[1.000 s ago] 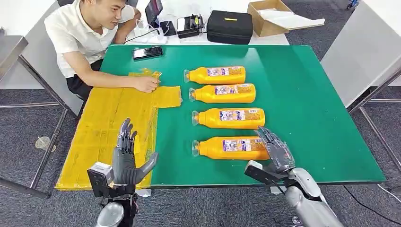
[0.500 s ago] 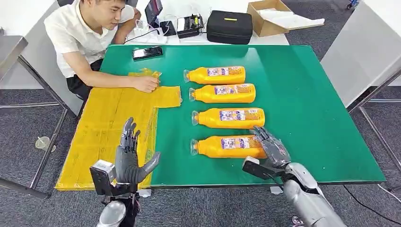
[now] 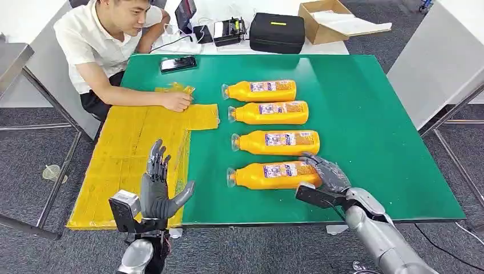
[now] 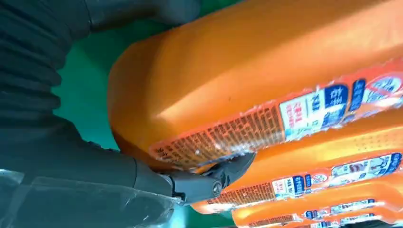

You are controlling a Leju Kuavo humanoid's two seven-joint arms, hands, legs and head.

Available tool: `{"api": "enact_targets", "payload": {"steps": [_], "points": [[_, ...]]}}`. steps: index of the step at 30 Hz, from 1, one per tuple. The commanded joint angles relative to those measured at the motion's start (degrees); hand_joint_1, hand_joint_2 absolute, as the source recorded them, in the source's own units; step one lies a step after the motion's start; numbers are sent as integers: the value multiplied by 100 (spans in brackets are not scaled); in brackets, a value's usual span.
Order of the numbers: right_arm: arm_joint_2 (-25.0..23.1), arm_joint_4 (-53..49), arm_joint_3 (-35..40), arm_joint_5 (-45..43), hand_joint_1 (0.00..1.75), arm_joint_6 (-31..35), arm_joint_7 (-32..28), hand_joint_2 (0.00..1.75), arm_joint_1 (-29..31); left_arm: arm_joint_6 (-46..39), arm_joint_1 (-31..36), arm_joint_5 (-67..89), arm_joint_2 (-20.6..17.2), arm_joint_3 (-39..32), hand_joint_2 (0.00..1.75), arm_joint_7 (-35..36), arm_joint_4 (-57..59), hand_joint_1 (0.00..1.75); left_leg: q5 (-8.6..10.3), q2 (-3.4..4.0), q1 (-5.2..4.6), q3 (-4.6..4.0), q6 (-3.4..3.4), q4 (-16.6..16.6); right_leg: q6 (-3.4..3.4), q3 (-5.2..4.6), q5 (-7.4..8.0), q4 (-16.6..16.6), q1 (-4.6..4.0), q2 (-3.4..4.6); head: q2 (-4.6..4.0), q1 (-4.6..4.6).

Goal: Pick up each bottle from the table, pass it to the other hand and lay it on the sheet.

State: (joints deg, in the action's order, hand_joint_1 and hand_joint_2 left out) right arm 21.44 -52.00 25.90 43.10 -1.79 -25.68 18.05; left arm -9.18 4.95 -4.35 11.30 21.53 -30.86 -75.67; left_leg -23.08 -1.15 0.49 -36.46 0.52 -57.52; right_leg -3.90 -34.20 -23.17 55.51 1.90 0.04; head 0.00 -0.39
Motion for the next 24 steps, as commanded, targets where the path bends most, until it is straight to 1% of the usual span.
{"api": "enact_targets", "payload": {"steps": [1,2,7,11,12,14,16,17,18,19,20,21,24], "points": [[42,652,376,-21,175,-92,-25,175,294,21,210,-40,-45,107,175,-27,390,0,-9,8,5,27,-1,2,19,30,-6,-7,-8,0,0,0],[62,660,408,-35,175,-118,-36,175,302,25,218,-42,-46,113,175,-29,390,0,-15,10,7,38,-1,-1,26,42,-11,-7,-12,-1,0,0],[168,604,527,-103,175,-202,-74,175,299,34,237,-79,-31,107,175,-60,404,0,-5,-1,3,23,1,2,15,28,-6,-6,-6,-7,0,-2],[238,516,601,-192,175,-220,-101,175,262,52,257,-97,-29,112,175,-79,427,0,-22,8,7,51,0,-5,34,59,-19,-5,-13,-6,0,0],[240,506,605,-205,175,-217,-105,175,259,52,257,-98,-30,110,175,-83,426,0,-7,-1,6,27,0,0,19,35,-8,-7,-9,-8,0,0],[204,467,554,-291,175,-163,-150,175,210,56,259,-100,-31,101,175,-94,419,0,-16,4,8,42,-1,-4,29,49,-14,-5,-13,-7,0,0],[5,297,232,-644,175,1,-462,175,-2,61,257,-99,-16,82,175,-128,397,0,-4,-1,5,24,0,2,16,29,-5,-7,-7,-7,0,0],[-124,134,16,-851,175,36,-644,175,-157,74,233,-170,25,36,175,-158,359,0,-13,3,9,40,-1,0,27,47,-12,-8,-13,-8,0,0],[-218,35,-84,-969,175,33,-741,175,-259,180,222,-311,46,9,175,-149,328,0,-4,-2,6,22,-1,2,15,27,-4,-8,-8,-7,0,0],[-339,-188,-314,-1192,175,47,-912,175,-415,416,188,-635,80,-36,175,-61,275,0,-10,0,10,36,-2,3,24,42,-10,-11,-14,-9,0,0],[-466,-341,-440,-1266,175,55,-954,175,-513,514,174,-783,65,-45,175,-26,235,0,-6,-1,10,24,-2,4,18,31,-5,-11,-13,-8,0,0],[-666,-589,-765,-1583,175,46,-1152,175,-662,642,139,-1042,66,-82,175,35,184,0,-15,6,13,40,-4,2,28,45,-12,-10,-17,-3,0,0],[-726,-728,-783,-1565,175,44,-1116,175,-708,654,125,-1066,34,-79,175,40,148,0,-4,9,2,11,-2,5,13,13,-2,-2,-4,5,0,0]]}}
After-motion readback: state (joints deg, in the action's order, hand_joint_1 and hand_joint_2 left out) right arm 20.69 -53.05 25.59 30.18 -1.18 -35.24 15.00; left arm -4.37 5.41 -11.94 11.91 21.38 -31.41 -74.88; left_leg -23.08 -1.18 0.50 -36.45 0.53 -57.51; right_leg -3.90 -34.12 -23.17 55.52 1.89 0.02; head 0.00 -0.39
